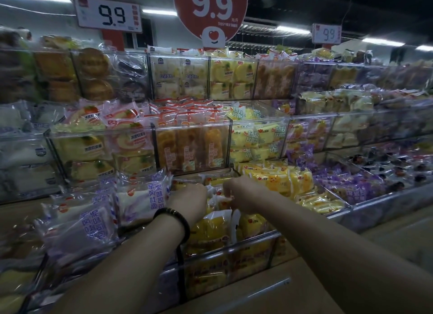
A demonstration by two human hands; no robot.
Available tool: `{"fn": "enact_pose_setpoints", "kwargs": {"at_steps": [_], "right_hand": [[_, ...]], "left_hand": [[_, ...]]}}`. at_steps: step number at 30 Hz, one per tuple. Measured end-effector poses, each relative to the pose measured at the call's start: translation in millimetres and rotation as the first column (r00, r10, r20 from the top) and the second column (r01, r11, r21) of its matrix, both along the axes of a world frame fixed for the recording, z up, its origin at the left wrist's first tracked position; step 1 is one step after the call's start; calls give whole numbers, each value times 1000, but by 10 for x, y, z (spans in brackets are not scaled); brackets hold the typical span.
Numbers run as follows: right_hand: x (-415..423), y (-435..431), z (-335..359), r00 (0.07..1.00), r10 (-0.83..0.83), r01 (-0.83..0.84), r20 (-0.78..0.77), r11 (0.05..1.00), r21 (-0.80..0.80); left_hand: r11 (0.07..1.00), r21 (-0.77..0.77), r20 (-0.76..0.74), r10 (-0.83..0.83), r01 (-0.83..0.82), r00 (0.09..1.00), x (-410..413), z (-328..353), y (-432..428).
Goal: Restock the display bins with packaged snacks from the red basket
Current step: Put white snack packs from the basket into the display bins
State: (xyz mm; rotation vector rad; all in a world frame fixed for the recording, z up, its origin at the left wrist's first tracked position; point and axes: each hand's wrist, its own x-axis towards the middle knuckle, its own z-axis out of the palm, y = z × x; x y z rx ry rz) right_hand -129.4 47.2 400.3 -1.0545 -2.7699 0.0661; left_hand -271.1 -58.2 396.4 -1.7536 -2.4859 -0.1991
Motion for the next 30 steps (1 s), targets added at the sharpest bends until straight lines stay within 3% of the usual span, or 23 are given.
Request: {"fn": "enact_pose_setpoints", "kwargs": {"at_steps": [4,6,9,11,14,19,24,28,30], "right_hand": [[161,-20,75,997,27,-31,-66,998,-53],[311,-46,181,992,51,-49,-115,999,23],[572,-115,295,977,158,-148,-139,986,81],[739,-199,319,971,212,-211,-115,977,23],[886,-293,271,963,269,-269,-2,963,-26],[911,-323,54,971,224,-220,84,974,-52],[834,-415,-27,989,148,-147,-11,988,57],[716,-390,13,982,6,17,-189,993,120],[629,-398,58,979,-44,84,-199,977,196]], "left_hand": [[999,33,82,16,-18,996,7,83,-54],[997,70,153,14,-25,988,-30,171,-115],[965,257,244,-105,40,964,-7,251,-284],[929,345,206,-218,137,954,73,195,-443],[913,311,121,-315,265,941,189,1,-655],[936,238,-44,-255,258,966,303,-217,-794],[954,193,-145,-202,228,969,369,-163,-831],[954,235,-139,-159,189,977,372,-167,-857],[957,243,-147,-124,158,981,393,-209,-825]]}}
